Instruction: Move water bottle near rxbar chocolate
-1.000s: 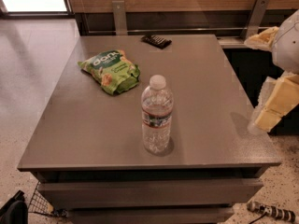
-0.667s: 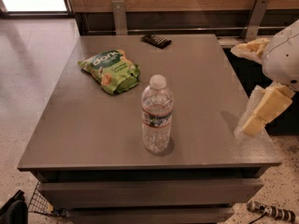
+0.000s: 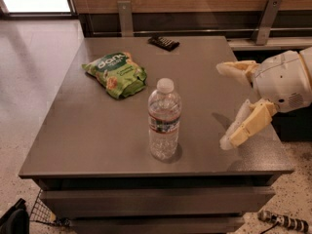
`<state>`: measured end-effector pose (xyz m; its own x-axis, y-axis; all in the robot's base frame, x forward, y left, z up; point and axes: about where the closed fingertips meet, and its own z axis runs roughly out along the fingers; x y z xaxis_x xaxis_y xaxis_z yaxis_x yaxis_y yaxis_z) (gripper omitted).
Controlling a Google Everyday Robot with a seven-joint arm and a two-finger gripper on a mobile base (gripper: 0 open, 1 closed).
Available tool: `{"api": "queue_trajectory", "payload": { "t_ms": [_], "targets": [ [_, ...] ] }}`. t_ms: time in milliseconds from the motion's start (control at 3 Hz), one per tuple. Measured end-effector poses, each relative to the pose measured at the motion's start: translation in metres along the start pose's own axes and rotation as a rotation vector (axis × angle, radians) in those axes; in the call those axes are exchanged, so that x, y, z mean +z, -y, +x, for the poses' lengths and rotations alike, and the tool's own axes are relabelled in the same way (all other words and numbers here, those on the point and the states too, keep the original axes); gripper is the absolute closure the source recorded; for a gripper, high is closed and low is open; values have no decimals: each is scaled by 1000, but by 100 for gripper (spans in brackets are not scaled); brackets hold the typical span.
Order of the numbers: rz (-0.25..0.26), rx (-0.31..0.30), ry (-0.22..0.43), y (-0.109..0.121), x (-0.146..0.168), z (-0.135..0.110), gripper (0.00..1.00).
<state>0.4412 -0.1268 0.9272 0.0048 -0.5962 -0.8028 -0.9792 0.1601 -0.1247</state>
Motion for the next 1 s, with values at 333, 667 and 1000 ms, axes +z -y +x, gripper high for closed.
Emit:
{"api": "queue_trajectory", "payload": {
  "t_ms": [333,667,1000],
  "targets": [
    [-51,30,158,-4,17,2,0],
    [-77,41,263,-12,28,-3,0],
    [-87,23,373,-14,42,-11,0]
  ]
}}
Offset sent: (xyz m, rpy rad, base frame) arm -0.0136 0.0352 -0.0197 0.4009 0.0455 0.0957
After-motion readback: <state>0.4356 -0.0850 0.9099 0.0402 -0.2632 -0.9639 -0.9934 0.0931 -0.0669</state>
